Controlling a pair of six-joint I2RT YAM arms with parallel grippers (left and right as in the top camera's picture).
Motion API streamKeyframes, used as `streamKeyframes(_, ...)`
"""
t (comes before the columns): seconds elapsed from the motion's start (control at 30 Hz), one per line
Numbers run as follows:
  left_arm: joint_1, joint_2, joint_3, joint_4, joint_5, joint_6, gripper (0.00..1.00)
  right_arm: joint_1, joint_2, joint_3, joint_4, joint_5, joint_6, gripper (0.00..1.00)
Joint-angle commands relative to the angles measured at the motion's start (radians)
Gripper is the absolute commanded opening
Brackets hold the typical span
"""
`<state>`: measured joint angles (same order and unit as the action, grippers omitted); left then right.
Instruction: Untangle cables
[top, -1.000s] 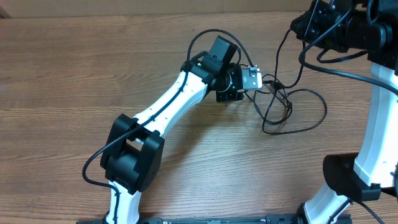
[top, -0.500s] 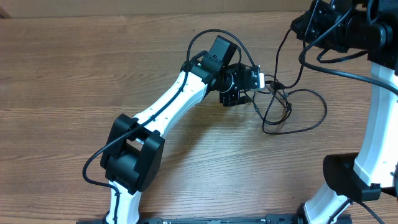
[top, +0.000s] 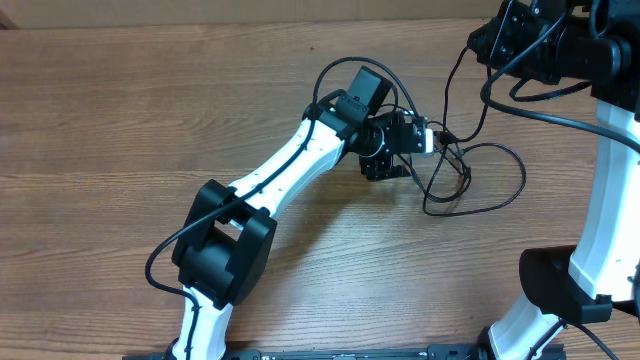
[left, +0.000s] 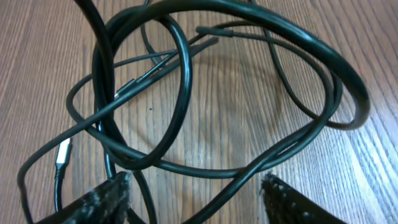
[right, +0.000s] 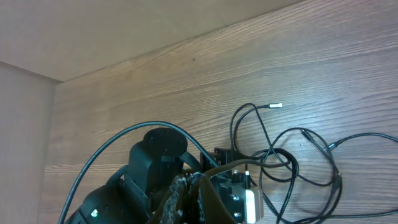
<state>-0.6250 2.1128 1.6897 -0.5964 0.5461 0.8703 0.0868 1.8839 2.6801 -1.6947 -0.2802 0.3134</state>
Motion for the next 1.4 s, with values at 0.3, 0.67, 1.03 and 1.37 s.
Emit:
streamKeyframes(0.3,-0.004,0.043,0.014,0.050,-0.024,0.016,0.46,0.006,-0.025,0.003,0.006,0.003,-0.008,0.04)
streamKeyframes(0.67,-0.002,0.050,0.016,0.077,-0.095,-0.028,0.04,0.006,-0.025,0.003,0.006,0.003,-0.008,0.04)
streamKeyframes(1.03,0.045,-0.047,0.026,0.036,-0.257,-0.158,0.04,0.006,-0.025,0.003,0.001,0.164,-0.007,0.04)
streamKeyframes(1.37,0.150,-0.145,0.026,-0.052,-0.257,-0.207,0.04,0.002,-0.025,0.003,0.001,0.406,0.000,0.04)
